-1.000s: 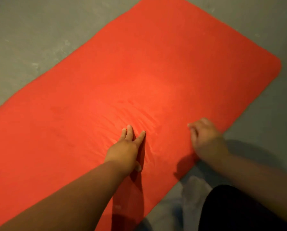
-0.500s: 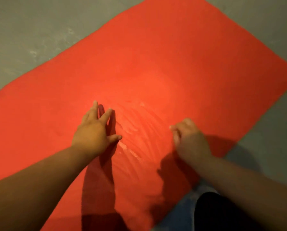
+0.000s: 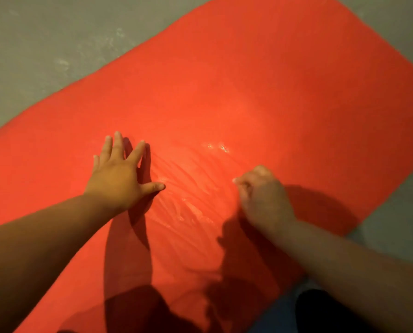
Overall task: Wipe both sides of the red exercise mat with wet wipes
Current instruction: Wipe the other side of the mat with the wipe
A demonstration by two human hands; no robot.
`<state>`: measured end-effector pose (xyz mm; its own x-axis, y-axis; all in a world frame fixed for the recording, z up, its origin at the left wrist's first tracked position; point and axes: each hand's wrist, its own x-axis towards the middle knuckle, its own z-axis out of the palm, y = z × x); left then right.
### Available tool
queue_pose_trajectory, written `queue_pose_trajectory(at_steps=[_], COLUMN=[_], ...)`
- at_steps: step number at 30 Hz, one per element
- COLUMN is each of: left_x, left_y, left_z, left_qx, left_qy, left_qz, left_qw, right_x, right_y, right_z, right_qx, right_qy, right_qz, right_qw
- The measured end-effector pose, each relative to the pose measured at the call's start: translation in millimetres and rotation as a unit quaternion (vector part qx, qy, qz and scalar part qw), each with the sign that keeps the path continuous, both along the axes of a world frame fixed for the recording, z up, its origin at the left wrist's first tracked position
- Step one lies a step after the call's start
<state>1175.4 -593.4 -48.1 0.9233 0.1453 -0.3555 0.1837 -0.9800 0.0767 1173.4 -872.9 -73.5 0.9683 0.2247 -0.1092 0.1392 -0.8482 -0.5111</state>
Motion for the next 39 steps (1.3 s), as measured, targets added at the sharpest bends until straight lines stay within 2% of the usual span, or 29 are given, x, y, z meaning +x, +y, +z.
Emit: queue_pose_trajectory(at_steps=[2, 3, 4, 5, 7, 9, 11, 13, 15, 17, 18, 19, 20, 21, 23, 25, 26, 27, 29, 31, 32, 33, 35, 37, 39], left_x=[3.5, 5.9, 7.5, 9.0, 12.0, 18.6, 28.9, 39.1, 47.4, 54.2, 57.3, 59.7, 61.5, 62.2, 64.6, 67.4, 68.1, 68.3, 68.2, 68.1, 68.6, 69.3, 68.7, 67.2, 67.4], left_y=[10.8, 15.4, 18.5, 21.5, 26.9, 28.8, 26.4, 27.5, 31.6, 36.4, 39.0, 42.0, 44.9, 48.5, 54.1, 55.4, 54.9, 53.9, 51.0, 52.1, 53.1, 53.0, 52.5, 53.0, 53.0], left_z=[2.0, 3.2, 4.1, 4.2, 4.0, 4.1, 4.9, 3.4, 2.3, 0.7, 0.5, 0.4, 0.5, 0.6, 0.2, 0.3, 1.1, 1.7, 2.1, 2.9, 3.9, 4.9, 4.9, 3.5, 5.4], left_qx=[0.008, 0.009, 0.01, 0.015, 0.03, 0.032, 0.022, 0.02, 0.022, 0.017, 0.017, 0.02, 0.027, 0.036, 0.042, 0.041, 0.041, 0.043, 0.051, 0.061, 0.064, 0.066, 0.067, 0.069, 0.067], left_qy=[0.048, 0.065, 0.084, 0.1, 0.116, 0.114, 0.107, 0.103, 0.118, 0.137, 0.148, 0.159, 0.17, 0.181, 0.198, 0.211, 0.215, 0.216, 0.217, 0.212, 0.211, 0.212, 0.209, 0.203, 0.201], left_qz=[0.012, 0.0, -0.021, -0.047, -0.087, -0.093, -0.077, -0.063, -0.068, -0.082, -0.091, -0.101, -0.112, -0.123, -0.144, -0.153, -0.154, -0.154, -0.159, -0.168, -0.172, -0.175, -0.177, -0.174, -0.171], left_qw=[0.999, 0.998, 0.996, 0.994, 0.989, 0.989, 0.991, 0.992, 0.99, 0.987, 0.985, 0.982, 0.979, 0.975, 0.969, 0.965, 0.964, 0.963, 0.962, 0.961, 0.96, 0.959, 0.959, 0.961, 0.962], right_x=[-40.0, -41.4, -28.5, -8.1, 45.2, 93.3, 105.0, 79.4, 34.0, -1.0, 0.0, 14.4, 37.3, 64.5, 124.2, 156.3, 153.7, 140.2, 89.3, 44.2, 46.8, 60.9, 105.0, 151.0, 157.2], right_y=[26.4, 29.3, 24.3, 16.1, -7.7, -34.1, -35.2, -3.5, 35.7, 53.8, 51.7, 44.6, 35.7, 25.5, 0.7, -9.6, -0.2, 15.2, 52.8, 70.8, 70.4, 67.9, 62.7, 56.2, 66.9], right_z=[2.8, 1.7, 2.4, 0.3, -1.9, 2.1, 2.8, 3.2, 7.3, 12.8, 12.1, 7.8, 1.7, -2.6, 2.1, 9.4, 10.9, 11.2, 10.8, 16.3, 16.6, 16.6, 8.4, 6.8, 4.0], right_qx=[0.036, 0.038, 0.036, 0.032, 0.009, -0.048, -0.082, -0.064, -0.029, 0.016, 0.039, 0.045, 0.029, -0.002, -0.055, -0.104, -0.13, -0.144, -0.112, -0.058, -0.053, -0.056, -0.079, -0.095, -0.103], right_qy=[0.064, 0.082, 0.083, 0.059, -0.02, -0.036, -0.021, 0.009, 0.04, 0.073, 0.082, 0.067, 0.037, 0.009, -0.007, 0.0, 0.002, 0.013, 0.043, 0.081, 0.095, 0.089, 0.052, -0.014, -0.039], right_qz=[0.213, 0.275, 0.291, 0.263, 0.091, -0.099, -0.154, -0.074, 0.082, 0.262, 0.323, 0.342, 0.32, 0.251, 0.05, -0.081, -0.071, -0.028, 0.123, 0.32, 0.376, 0.385, 0.283, 0.099, 0.001], right_qw=[0.974, 0.957, 0.952, 0.962, 0.996, 0.993, 0.984, 0.995, 0.995, 0.962, 0.942, 0.936, 0.946, 0.968, 0.997, 0.991, 0.989, 0.989, 0.985, 0.942, 0.92, 0.917, 0.954, 0.99, 0.994])
